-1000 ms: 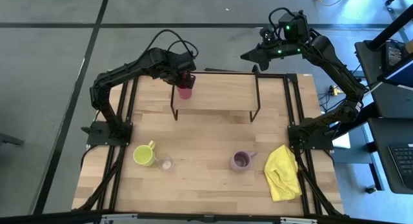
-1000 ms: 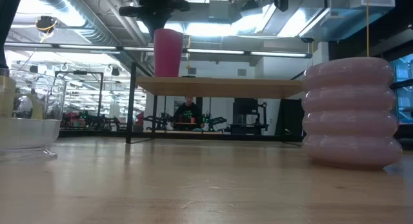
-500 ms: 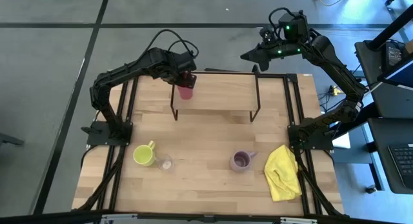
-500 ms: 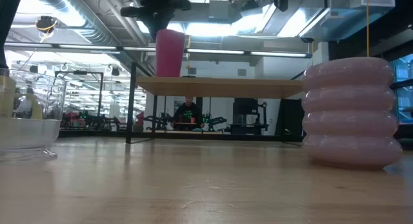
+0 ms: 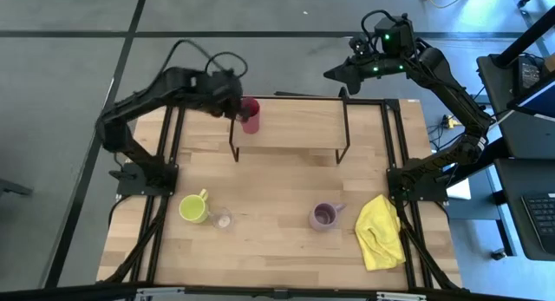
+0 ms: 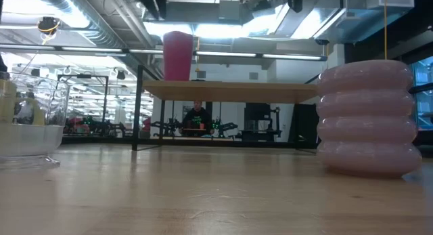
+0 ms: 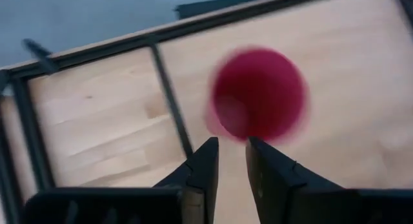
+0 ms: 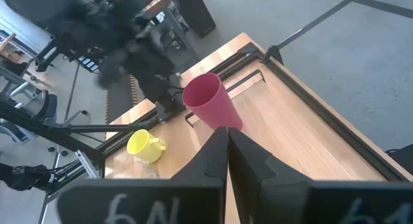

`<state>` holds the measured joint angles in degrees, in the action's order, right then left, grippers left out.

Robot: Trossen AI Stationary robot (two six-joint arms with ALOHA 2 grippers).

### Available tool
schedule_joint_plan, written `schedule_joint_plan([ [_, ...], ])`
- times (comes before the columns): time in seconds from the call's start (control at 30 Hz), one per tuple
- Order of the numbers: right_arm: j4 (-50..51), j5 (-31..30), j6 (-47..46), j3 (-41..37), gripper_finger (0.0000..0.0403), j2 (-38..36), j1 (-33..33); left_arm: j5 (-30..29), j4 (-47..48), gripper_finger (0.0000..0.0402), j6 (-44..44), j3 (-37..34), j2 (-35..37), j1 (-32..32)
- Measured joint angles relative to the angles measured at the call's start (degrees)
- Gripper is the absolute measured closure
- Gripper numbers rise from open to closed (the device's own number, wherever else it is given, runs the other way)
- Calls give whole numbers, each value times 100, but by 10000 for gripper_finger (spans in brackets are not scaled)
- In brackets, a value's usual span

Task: Stack small to large cups/mugs on shelf
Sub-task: Put the violet mug on the shelf

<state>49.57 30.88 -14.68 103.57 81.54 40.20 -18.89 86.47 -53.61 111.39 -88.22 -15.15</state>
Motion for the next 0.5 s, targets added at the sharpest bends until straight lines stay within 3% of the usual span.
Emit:
schedule_joint_plan([
  [0.23,303,321,325,0,389,0,-272,-580,-18,330,-178,0,185,1816],
  [0.37,601,580,816,0,389,0,-766,-1178,-99,330,-773,-48,122,2854],
  [0.5,878,686,1194,0,389,0,-1442,-1402,-825,330,-1266,-634,155,3657],
])
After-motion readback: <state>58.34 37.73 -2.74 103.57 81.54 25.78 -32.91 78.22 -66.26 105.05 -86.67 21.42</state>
